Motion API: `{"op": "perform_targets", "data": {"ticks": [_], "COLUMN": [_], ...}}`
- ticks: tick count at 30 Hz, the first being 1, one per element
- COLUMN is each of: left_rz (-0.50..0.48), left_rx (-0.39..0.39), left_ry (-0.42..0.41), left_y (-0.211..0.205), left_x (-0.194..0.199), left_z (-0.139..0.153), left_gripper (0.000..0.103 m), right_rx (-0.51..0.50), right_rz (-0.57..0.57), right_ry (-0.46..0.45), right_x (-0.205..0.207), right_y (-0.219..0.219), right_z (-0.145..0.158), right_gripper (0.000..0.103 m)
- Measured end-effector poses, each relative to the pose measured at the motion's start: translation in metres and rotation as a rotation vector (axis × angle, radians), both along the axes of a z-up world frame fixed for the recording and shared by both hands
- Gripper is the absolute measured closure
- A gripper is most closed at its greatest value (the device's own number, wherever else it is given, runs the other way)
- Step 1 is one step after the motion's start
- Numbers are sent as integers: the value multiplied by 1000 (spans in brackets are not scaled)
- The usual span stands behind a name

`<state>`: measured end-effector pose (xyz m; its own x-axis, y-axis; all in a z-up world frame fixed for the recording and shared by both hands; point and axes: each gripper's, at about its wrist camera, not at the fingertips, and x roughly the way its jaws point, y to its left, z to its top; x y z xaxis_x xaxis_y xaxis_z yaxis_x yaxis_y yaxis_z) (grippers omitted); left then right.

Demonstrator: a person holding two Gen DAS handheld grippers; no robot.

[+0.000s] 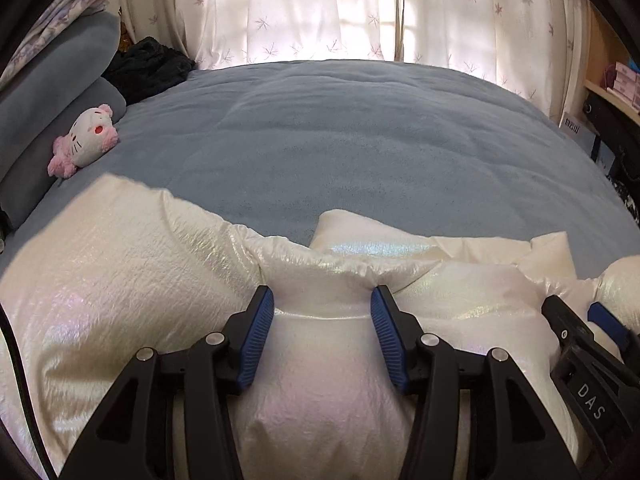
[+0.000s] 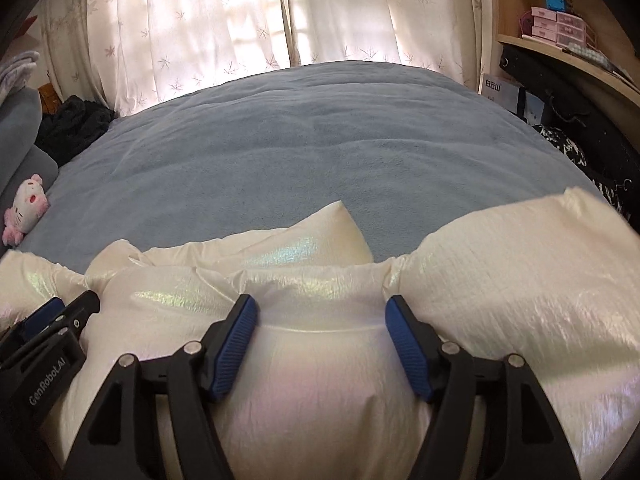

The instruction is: Fold large clothes

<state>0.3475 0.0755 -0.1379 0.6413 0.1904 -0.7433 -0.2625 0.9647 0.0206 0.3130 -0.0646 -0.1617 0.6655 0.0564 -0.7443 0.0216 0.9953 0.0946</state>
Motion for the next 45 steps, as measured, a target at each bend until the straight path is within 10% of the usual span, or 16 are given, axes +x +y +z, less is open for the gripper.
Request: {"op": "perform_targets", "data": {"ticks": [35, 42, 45], "left_rz": [-18, -39, 92], "left_rx": [41, 337, 291], "left_ry": [15, 107, 137], "left_y": [3, 29, 86], "left_x": [12, 21, 20], "left_z": [-27, -2, 7], "left_gripper": [53, 35, 35], "right_rx": [1, -70, -102], "right_rz": [16, 175, 179], "right_ry": [-12, 94, 92], "right_x": [12, 25, 29], "right_y": [6, -2, -29], "right_z": [-20, -7, 4], "right_gripper": [30, 31, 32]}}
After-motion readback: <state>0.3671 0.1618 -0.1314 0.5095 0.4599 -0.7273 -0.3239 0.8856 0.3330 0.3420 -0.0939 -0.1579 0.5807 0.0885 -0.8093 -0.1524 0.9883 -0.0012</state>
